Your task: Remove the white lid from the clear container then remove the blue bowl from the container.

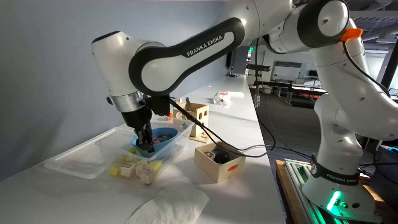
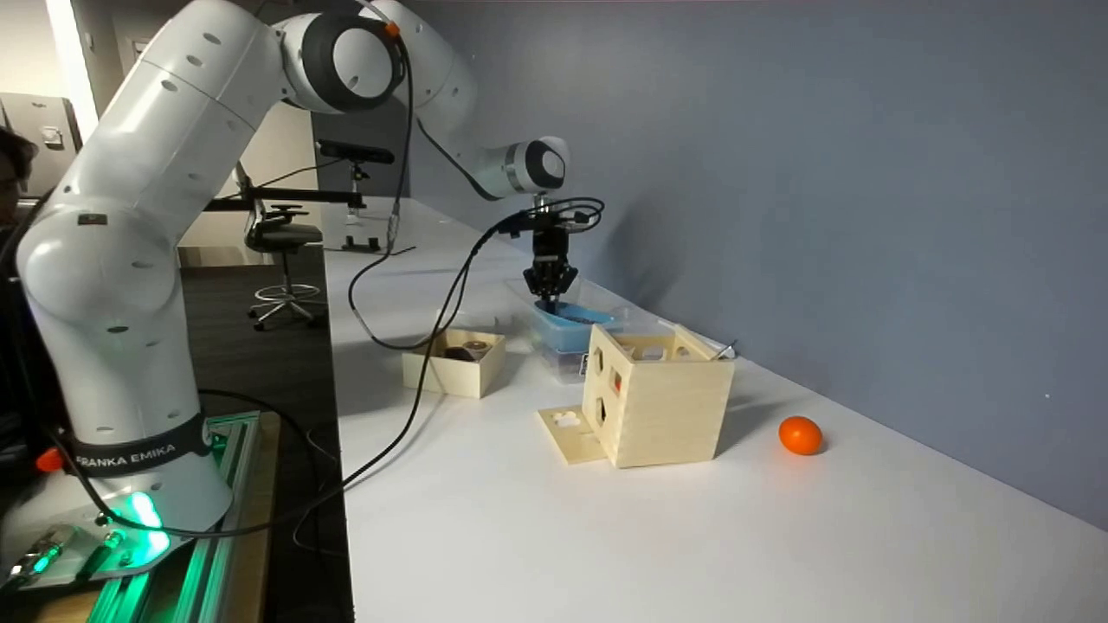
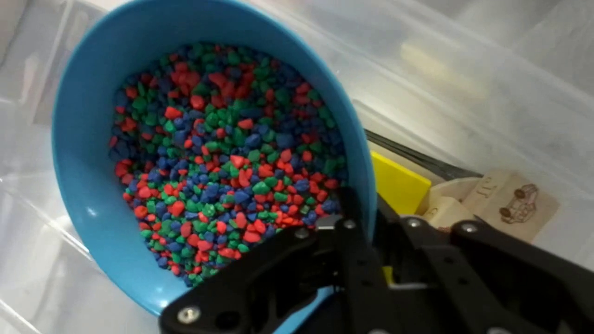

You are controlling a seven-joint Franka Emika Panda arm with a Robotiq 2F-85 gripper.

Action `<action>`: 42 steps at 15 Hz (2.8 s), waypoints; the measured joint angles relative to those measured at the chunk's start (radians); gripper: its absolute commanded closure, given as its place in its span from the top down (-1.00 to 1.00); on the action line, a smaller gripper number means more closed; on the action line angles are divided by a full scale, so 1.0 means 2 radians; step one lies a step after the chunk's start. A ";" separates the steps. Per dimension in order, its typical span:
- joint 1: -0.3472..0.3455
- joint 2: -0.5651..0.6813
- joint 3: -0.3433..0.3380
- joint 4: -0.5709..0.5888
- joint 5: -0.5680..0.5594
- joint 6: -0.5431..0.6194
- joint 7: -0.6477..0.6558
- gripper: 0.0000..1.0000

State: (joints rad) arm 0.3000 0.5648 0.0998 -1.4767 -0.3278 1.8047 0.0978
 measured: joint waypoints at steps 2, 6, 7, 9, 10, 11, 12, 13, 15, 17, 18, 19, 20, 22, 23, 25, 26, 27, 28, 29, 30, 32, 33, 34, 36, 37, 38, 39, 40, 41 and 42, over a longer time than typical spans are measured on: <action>0.005 -0.006 -0.003 0.005 -0.013 -0.008 0.012 -0.97; 0.021 -0.021 -0.004 0.010 -0.036 -0.007 0.026 -0.97; 0.025 -0.025 -0.004 0.010 -0.041 -0.007 0.030 -0.97; 0.033 -0.031 -0.004 0.010 -0.050 -0.004 0.038 -0.97; 0.036 -0.033 -0.004 0.010 -0.055 -0.001 0.042 -0.97; 0.040 -0.037 -0.004 0.010 -0.062 0.003 0.047 -0.97; 0.044 -0.041 -0.004 0.009 -0.072 0.007 0.052 -0.97; 0.049 -0.045 -0.004 0.008 -0.083 0.012 0.057 -0.97; 0.062 -0.057 -0.003 0.007 -0.113 0.015 0.069 -0.97; 0.075 -0.069 -0.001 0.007 -0.143 0.015 0.074 -0.97; 0.080 -0.076 0.002 0.007 -0.158 0.016 0.075 -0.97; 0.085 -0.081 0.007 0.007 -0.170 0.018 0.073 -0.97; 0.088 -0.086 0.013 0.007 -0.180 0.021 0.069 -0.97; 0.093 -0.094 0.029 0.007 -0.193 0.029 0.056 -0.97; 0.095 -0.097 0.037 0.007 -0.195 0.037 0.046 -0.97; 0.096 -0.099 0.053 0.007 -0.196 0.057 0.022 -0.97; 0.096 -0.099 0.060 0.006 -0.195 0.069 0.008 -0.97; 0.095 -0.099 0.066 0.006 -0.195 0.082 -0.007 -0.97; 0.095 -0.099 0.070 0.005 -0.195 0.096 -0.023 -0.97; 0.094 -0.099 0.074 0.003 -0.193 0.110 -0.041 -0.97; 0.093 -0.099 0.078 0.001 -0.191 0.125 -0.059 -0.97; 0.087 -0.099 0.084 -0.008 -0.176 0.157 -0.103 -0.89; 0.086 -0.096 0.084 -0.009 -0.171 0.160 -0.108 -0.89; 0.087 -0.091 0.084 -0.010 -0.171 0.157 -0.105 -0.89; 0.087 -0.083 0.084 -0.010 -0.171 0.156 -0.103 -0.97; 0.087 -0.080 0.084 -0.010 -0.171 0.156 -0.103 -0.97; 0.087 -0.075 0.084 -0.012 -0.171 0.156 -0.104 -0.97; 0.089 -0.068 0.084 -0.013 -0.172 0.157 -0.104 -0.97; 0.091 -0.062 0.083 -0.013 -0.174 0.158 -0.104 -0.97; 0.095 -0.055 0.083 -0.013 -0.178 0.161 -0.104 -0.97; 0.099 -0.048 0.083 -0.013 -0.183 0.165 -0.104 -0.97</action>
State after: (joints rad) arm 0.4989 0.4682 0.2654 -1.5031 -0.6938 2.1348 -0.1099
